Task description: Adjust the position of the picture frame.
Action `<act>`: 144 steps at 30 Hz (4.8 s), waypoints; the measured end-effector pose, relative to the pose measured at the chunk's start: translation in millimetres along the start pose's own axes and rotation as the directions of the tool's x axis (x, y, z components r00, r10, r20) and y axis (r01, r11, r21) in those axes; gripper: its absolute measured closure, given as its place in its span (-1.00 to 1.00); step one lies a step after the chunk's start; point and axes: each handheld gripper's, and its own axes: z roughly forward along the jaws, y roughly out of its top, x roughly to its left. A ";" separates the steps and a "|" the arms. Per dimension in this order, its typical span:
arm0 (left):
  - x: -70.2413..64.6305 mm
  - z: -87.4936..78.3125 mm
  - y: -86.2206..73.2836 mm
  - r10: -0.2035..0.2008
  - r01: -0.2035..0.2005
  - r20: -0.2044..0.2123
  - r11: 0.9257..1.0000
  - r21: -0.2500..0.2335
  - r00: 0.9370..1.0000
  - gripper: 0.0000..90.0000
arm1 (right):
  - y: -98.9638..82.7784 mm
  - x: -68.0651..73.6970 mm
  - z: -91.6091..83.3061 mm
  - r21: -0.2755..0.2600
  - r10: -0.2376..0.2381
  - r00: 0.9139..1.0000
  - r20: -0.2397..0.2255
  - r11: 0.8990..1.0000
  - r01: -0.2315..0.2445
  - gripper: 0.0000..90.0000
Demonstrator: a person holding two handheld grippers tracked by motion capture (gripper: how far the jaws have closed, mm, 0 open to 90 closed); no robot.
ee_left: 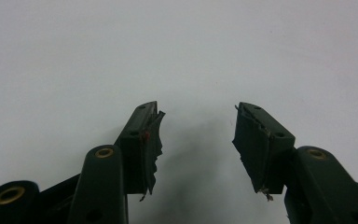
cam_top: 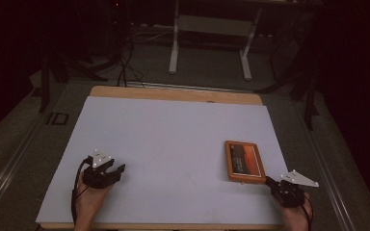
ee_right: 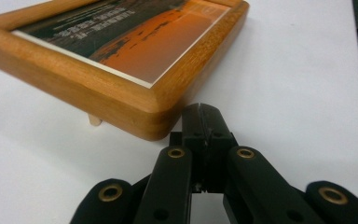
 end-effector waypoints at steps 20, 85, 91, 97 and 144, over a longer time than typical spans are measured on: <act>-0.1 1.6 0.4 0.005 -0.005 0.001 1.000 0.003 1.000 0.13 | 15.6 68.7 16.7 -0.020 -0.214 0.959 -0.184 0.977 0.214 1.00; -2.1 5.8 2.1 0.010 -0.010 0.001 1.000 -0.001 1.000 0.11 | 53.6 31.7 87.0 0.057 -0.108 0.976 -0.187 0.991 0.121 1.00; -3.9 6.2 2.4 0.019 -0.019 0.004 1.000 0.000 1.000 0.10 | 52.8 63.1 81.0 0.037 -0.190 0.947 -0.261 0.978 0.206 1.00; -3.9 5.8 2.6 0.019 -0.019 0.007 1.000 -0.004 1.000 0.10 | 57.5 96.4 80.0 0.011 -0.269 0.904 -0.332 0.957 0.289 1.00; -61.8 43.4 28.2 0.036 -0.042 0.235 0.999 0.021 0.971 -0.01 | 86.3 157.8 109.3 -0.019 -0.387 0.786 -0.483 0.902 0.432 0.96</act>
